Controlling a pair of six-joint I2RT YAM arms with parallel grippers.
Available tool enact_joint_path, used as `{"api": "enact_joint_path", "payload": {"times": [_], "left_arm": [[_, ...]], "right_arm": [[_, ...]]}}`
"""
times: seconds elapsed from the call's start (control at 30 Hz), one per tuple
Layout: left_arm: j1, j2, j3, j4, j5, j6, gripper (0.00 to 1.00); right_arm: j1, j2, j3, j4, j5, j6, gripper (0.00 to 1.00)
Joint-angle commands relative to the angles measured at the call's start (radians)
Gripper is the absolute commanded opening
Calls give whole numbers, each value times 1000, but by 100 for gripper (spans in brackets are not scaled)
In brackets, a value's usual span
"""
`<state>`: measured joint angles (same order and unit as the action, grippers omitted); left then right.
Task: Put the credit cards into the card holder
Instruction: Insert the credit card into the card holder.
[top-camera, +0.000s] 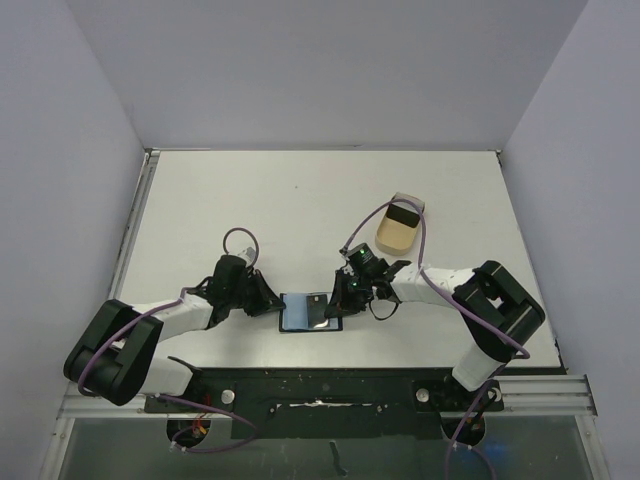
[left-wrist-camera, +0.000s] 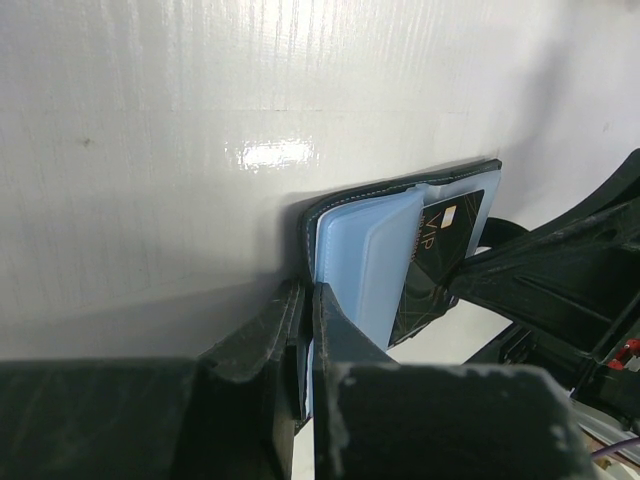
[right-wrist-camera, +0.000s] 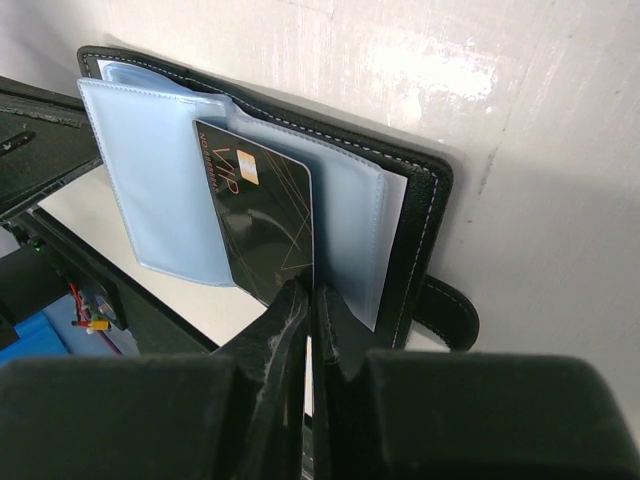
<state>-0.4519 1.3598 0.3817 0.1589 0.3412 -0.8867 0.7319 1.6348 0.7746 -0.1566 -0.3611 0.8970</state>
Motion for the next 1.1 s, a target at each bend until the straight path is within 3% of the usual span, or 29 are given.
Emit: {"api": "enact_joint_path", "payload": {"times": [0.0, 0.2, 1.07], "left_arm": [[-10, 2, -13, 47, 2, -20, 0], [-11, 3, -17, 40, -6, -27, 0], [-11, 16, 18, -12, -26, -8, 0]], "right_arm": [[-1, 24, 29, 42, 8, 9, 0], [-4, 6, 13, 67, 16, 27, 0], [-27, -4, 45, -32, 53, -157, 0]]}}
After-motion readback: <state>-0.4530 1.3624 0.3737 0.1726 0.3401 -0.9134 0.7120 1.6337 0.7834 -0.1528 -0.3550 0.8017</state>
